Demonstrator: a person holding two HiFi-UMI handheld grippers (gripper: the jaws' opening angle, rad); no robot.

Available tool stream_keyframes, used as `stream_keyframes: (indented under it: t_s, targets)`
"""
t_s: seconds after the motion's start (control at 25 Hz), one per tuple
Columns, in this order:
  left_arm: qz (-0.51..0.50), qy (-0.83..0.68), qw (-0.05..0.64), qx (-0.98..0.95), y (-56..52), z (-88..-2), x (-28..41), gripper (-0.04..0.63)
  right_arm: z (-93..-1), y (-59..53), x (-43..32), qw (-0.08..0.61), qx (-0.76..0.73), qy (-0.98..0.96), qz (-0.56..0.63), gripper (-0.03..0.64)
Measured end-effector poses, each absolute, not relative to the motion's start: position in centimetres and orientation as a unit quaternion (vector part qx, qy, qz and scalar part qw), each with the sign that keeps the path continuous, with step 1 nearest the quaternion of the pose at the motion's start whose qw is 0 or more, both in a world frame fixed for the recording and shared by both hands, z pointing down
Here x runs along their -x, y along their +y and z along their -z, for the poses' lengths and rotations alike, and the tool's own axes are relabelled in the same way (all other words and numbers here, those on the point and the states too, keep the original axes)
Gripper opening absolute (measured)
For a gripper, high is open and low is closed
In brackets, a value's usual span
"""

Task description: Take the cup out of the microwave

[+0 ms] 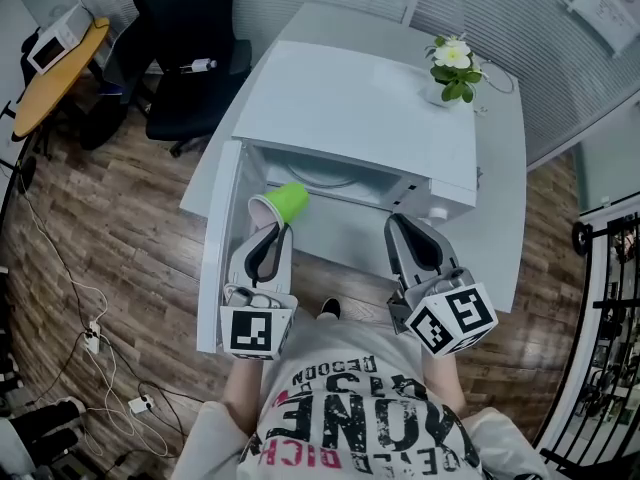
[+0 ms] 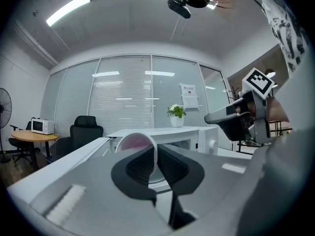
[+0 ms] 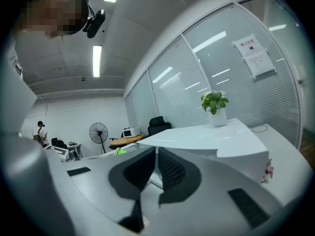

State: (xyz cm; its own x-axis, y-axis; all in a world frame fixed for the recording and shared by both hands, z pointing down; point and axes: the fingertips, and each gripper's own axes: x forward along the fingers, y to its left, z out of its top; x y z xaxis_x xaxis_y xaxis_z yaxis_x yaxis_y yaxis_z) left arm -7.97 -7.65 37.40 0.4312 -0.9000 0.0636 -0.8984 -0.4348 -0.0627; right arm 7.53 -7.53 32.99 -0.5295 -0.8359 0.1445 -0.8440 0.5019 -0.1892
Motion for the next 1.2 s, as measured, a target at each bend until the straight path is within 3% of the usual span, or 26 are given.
stream_keyframes:
  t_s: [1.2]
  targets:
    - [0.029, 0.501, -0.007, 0.865, -8.1, -36.3, 7.5, 0.032, -32.8, -8.1, -5.7, 0.01, -0.487, -0.865, -0.12, 0.028]
